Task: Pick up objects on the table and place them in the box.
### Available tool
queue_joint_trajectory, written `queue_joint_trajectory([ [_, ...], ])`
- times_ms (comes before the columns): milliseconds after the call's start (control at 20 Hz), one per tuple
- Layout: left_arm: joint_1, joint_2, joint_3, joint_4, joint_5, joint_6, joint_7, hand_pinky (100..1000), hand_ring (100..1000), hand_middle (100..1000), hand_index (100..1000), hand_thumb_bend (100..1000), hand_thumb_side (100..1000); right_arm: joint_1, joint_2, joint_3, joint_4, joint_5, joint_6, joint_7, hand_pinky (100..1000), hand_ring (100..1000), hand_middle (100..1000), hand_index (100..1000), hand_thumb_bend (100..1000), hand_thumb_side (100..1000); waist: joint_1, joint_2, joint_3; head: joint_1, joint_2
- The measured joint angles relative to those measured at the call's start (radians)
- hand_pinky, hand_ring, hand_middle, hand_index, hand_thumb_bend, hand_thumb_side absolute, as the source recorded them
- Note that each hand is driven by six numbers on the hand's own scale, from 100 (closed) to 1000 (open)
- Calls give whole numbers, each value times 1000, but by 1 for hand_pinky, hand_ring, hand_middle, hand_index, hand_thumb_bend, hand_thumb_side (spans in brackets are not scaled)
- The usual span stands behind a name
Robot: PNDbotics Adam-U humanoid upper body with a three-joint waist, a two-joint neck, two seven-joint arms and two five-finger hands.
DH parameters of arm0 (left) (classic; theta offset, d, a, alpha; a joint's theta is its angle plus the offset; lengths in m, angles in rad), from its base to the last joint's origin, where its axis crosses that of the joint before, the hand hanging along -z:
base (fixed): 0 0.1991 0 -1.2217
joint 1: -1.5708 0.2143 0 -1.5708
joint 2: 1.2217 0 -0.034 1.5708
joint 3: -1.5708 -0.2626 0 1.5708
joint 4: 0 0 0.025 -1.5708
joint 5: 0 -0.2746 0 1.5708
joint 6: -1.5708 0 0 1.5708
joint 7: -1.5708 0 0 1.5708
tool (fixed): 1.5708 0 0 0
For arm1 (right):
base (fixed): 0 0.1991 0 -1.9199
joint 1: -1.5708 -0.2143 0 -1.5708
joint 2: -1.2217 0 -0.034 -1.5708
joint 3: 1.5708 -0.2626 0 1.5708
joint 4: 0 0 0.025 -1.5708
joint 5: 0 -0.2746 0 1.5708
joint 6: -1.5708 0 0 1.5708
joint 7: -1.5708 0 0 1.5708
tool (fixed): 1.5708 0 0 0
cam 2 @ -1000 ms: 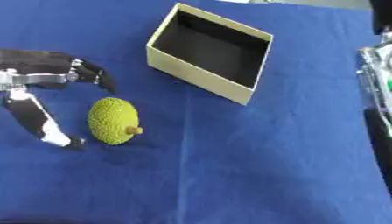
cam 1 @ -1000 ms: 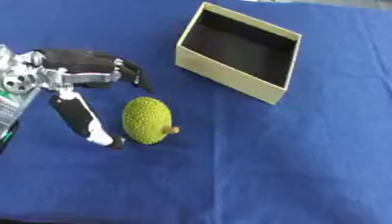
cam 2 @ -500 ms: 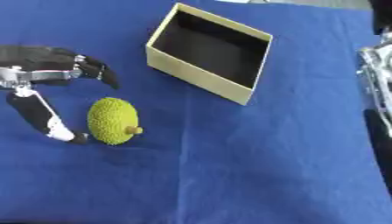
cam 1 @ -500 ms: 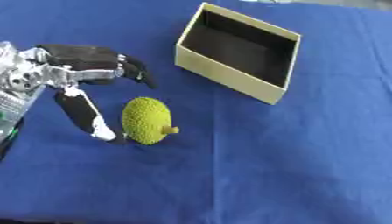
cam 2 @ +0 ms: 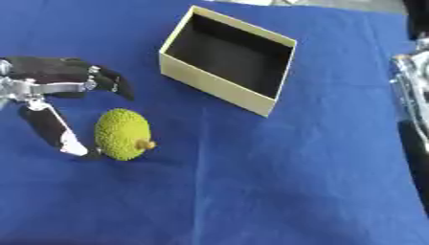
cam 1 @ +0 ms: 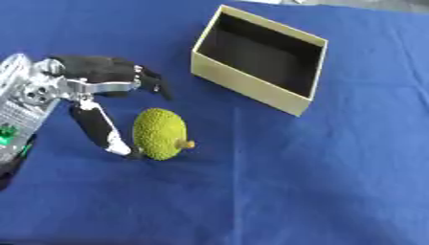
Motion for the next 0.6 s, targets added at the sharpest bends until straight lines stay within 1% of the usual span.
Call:
queue_joint_trajectory([
  [200,0,-8,-5,9,-11,-3,3,884,806,788,868,608,243,0,0,0,0,0,2,-2,746,661,605,736,369,663,0,0,0,0,0],
  [300,1,-8,-6,11,-15,-5,6,866,786,767,848,589,215,0,0,0,0,0,1,-3,746,661,605,736,369,663,-1,0,0,0,0],
  [450,1,-11,-11,13,-22,-7,9,856,775,757,841,578,198,0,0,0,0,0,0,-4,746,661,605,736,369,663,-2,0,0,0,0],
  [600,3,-17,-12,16,-29,-9,13,829,748,727,808,557,168,0,0,0,0,0,-1,-5,746,661,604,736,369,663,-2,0,0,0,0],
])
